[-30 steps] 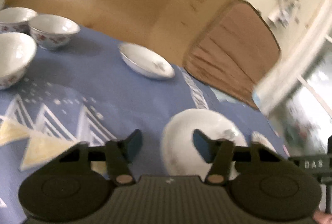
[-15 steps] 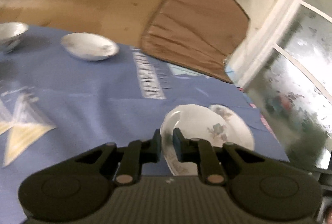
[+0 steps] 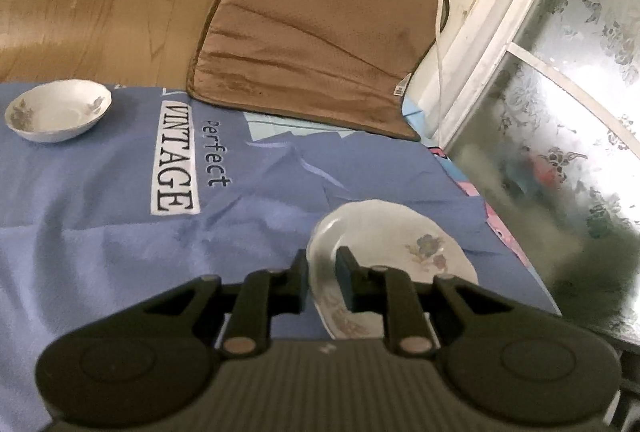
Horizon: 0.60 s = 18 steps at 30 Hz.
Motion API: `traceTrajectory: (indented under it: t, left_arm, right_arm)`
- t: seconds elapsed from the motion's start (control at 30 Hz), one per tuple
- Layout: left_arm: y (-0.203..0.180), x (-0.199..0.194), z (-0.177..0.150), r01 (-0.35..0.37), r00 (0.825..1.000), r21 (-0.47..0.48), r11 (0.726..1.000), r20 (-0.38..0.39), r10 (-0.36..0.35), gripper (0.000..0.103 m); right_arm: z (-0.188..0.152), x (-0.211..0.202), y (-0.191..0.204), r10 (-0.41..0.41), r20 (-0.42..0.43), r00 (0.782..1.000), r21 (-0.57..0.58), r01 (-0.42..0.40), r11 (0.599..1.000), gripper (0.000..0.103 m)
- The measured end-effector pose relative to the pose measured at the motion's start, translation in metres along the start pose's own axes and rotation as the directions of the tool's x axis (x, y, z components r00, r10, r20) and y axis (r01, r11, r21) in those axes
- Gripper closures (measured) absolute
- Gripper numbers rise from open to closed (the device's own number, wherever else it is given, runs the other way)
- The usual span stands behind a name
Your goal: Organize plates and bowls
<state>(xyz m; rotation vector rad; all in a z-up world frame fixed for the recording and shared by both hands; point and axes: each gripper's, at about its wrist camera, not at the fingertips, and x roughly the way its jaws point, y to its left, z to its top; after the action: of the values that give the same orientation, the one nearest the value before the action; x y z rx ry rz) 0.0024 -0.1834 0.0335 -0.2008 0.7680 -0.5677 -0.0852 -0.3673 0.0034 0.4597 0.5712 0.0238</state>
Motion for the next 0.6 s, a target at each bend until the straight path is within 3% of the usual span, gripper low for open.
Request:
traceTrajectory:
  t: [0.3,0.33,0.4,0.5,0.6]
  left_arm:
    - [-0.008,0.012,0.001,-0.051,0.999,0.050,0.997,-0.005,0.052,0.086]
    - [-0.008,0.010,-0.001,-0.049,0.999,0.061,0.997,0.002,0.049,0.084]
    - [-0.003,0.004,-0.003,-0.043,0.999,0.076,0.996,0.012,0.042,0.080]
    - [0.010,-0.010,-0.006,-0.016,0.999,0.093,0.996,0.034,0.013,0.071]
    - [0.026,-0.029,-0.008,-0.058,0.995,0.127,0.990,0.083,0.048,0.069]
  right_arm:
    - [-0.004,0.016,0.015,-0.146,0.111,0.983,-0.167,0.163,0.972,0.087]
    - [-0.006,0.016,0.017,-0.168,0.136,0.976,-0.183,0.192,0.964,0.082]
    - [-0.009,0.016,0.022,-0.192,0.183,0.964,-0.212,0.229,0.950,0.065]
    - [-0.008,0.014,0.025,-0.183,0.197,0.963,-0.217,0.224,0.950,0.065]
    - [-0.007,0.010,0.037,-0.142,0.197,0.970,-0.225,0.185,0.957,0.065]
